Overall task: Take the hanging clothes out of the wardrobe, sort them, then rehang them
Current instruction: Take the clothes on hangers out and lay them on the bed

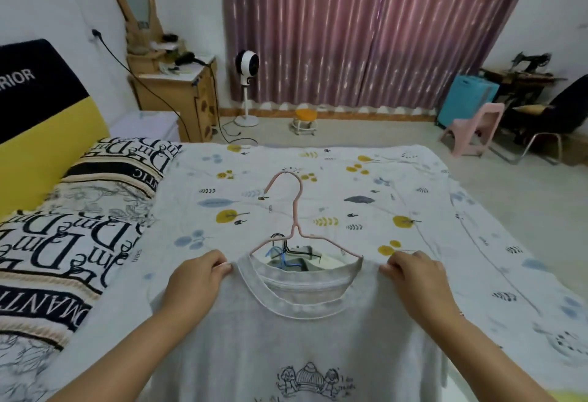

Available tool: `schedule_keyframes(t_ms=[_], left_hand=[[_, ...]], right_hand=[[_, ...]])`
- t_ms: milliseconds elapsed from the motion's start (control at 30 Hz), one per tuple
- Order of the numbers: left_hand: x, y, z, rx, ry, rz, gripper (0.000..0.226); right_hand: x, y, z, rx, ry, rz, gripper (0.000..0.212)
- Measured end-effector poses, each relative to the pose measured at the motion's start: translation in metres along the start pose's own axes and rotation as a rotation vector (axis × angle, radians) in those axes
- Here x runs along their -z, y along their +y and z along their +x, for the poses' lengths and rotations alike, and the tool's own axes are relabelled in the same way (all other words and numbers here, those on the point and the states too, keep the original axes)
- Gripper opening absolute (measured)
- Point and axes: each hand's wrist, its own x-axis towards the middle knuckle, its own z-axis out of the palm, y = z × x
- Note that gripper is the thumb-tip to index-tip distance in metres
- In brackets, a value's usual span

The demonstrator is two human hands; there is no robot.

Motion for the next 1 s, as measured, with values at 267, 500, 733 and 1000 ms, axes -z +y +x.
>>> schedule_keyframes(t_ms=[267,500,733,1000], left_hand=[[-0.111,-0.037,0.097,0.068,-0.004,0.237,0.026],[-0.21,-0.088,0.144,0.214,-0.146,0.319,0.024],[-0.275,-0.128,0.133,0.29,-0.349,0.214,0.038],[-0.279,-0.131,0.1,0.194,-0.764,0.429,0.061]], right_hand=[[-0.124,0.027,0.118,-0.021,-0.174,-0.086,0.023],[-0.247,0.051,0.16,-0.165,-0.351,0.037,0.022],[-0.322,0.066,0.146,-0.141,-0.513,0.059,0.028],[-0.322,0.057,0.118,-0.03,-0.706,-0.005,0.034]])
